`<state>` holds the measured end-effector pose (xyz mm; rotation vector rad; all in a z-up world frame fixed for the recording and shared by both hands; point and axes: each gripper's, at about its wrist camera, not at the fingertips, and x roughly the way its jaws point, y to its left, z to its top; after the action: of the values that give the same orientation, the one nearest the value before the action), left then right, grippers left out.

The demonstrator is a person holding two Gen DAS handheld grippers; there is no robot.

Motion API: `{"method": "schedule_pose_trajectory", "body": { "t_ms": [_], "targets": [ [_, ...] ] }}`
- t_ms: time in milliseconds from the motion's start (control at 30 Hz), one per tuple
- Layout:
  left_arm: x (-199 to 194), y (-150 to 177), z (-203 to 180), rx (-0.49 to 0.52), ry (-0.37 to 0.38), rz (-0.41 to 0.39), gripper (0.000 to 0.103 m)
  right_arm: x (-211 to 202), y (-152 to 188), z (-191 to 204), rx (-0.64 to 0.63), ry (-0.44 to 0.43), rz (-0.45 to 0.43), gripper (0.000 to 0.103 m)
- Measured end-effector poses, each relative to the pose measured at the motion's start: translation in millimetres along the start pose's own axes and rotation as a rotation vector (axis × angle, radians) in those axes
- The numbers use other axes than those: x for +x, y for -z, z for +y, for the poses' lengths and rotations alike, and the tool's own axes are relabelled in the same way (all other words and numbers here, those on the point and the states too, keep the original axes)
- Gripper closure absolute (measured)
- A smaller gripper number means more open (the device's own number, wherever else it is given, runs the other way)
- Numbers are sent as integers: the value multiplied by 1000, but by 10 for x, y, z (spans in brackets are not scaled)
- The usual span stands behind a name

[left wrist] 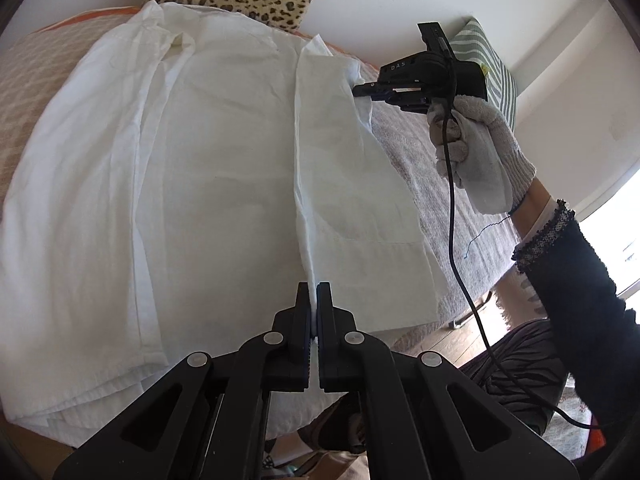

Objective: Fold small clothes

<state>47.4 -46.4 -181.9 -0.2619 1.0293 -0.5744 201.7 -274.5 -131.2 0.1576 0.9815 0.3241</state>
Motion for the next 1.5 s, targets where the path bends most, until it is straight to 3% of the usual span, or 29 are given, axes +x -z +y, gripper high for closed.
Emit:
{"method": "schedule_pose_trajectory", "body": {
  "t_ms": [67,167,233,300,400,533,600,667,700,800,900,1000,1067,1233,1267,1300,1400,1500],
  "targets": [
    [-15,7,-51,30,-16,-6,100,-17,-5,-28,-10,31,13,95],
    [-51,3,-50,53,-12,-26,100,-147,-43,-29,-42,66,1,84],
    [-69,6,-45,60,-17,-32,100,-302,-76,-25,-52,67,-56,63],
    [-115,23,0,49,-26,-37,96,-423,-101,-48,-32,17,-97,50],
    [-224,46,-23,56,-60,-72,91,-426,-112,-106,3,-84,-94,43],
    [-353,34,-219,114,-58,-124,91,-175,-82,-145,36,-70,-57,43],
    [-338,-3,-360,152,-37,-124,85,-47,-78,-141,42,-54,-44,46],
    [-289,-40,-455,182,-20,-116,80,34,-81,-113,37,-72,-39,69],
    [-235,-60,-505,190,-8,-112,80,56,-91,-86,27,-69,-36,91],
    [-38,-137,-600,201,27,-88,79,4,-138,31,-47,23,-86,96],
    [191,-141,-671,209,47,-49,79,-3,-180,9,-44,25,-79,97],
    [457,-88,-693,194,89,42,79,92,-183,-22,-58,81,-62,97],
    [472,-1,-708,204,89,13,78,138,-184,-70,-52,83,-50,97],
    [340,40,-789,212,83,27,77,-40,-233,-298,49,-79,-68,93],
    [285,44,-840,239,66,8,73,-87,-236,-333,60,-92,-79,91],
    [234,56,-901,269,44,-14,64,-139,-237,-365,67,-97,-97,85],
    [128,70,-1122,382,-3,-66,53,-234,-222,-480,105,-127,-133,57],
    [132,86,-1331,536,-69,-76,45,-247,-204,-550,130,-154,-127,54]
  ]
}}
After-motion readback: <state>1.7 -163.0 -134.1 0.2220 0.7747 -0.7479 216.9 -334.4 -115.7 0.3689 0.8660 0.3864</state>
